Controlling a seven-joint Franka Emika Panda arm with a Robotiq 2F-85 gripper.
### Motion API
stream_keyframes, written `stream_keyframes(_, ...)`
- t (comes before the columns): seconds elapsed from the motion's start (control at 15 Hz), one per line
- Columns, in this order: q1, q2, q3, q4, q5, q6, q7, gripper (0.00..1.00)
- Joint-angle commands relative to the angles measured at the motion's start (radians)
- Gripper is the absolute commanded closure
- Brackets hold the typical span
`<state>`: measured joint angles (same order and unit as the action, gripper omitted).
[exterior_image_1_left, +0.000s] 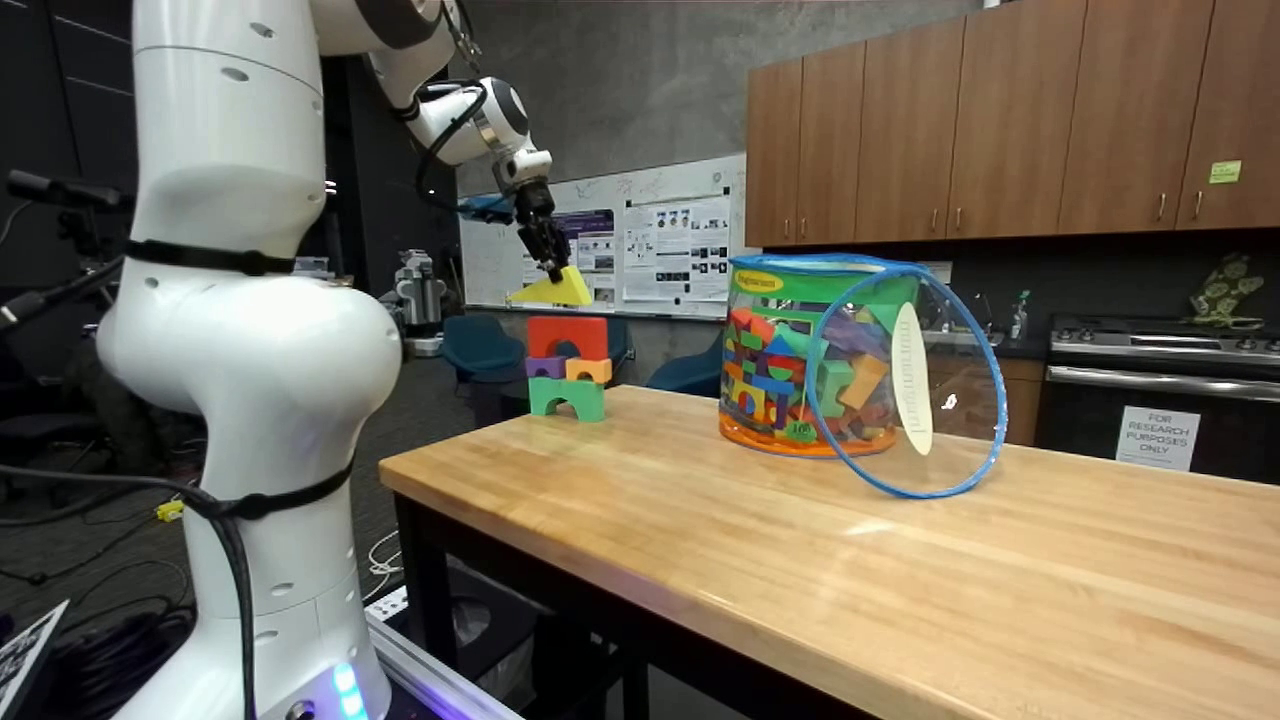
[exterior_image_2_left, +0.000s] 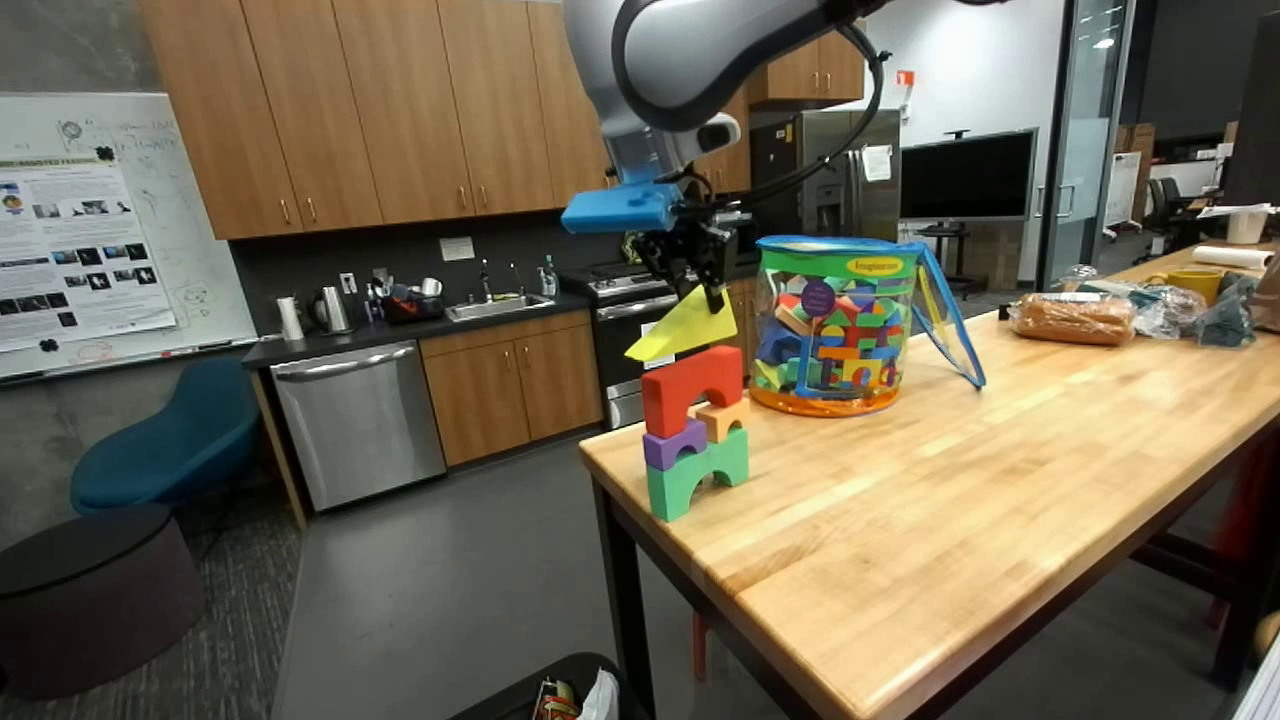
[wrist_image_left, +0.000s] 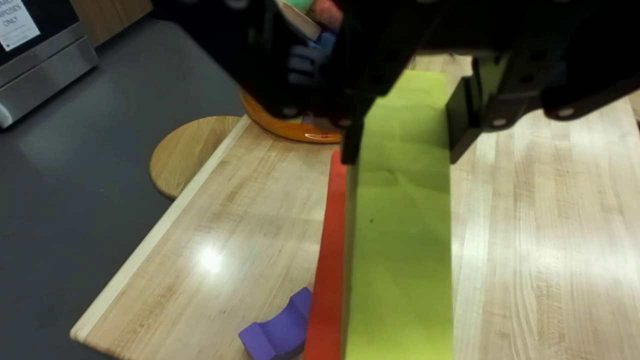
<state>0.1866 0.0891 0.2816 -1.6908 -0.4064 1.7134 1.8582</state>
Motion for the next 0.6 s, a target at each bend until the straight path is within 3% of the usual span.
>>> stream_keyframes(0.0, 0.030, 0.031, -0.040, 0.054, -0.006, -0.041, -0.015, 0.83)
stream_keyframes(0.53, 0.028, 0.057, -0.078, 0.038, 0.000, -0.005, -0.071, 0.83)
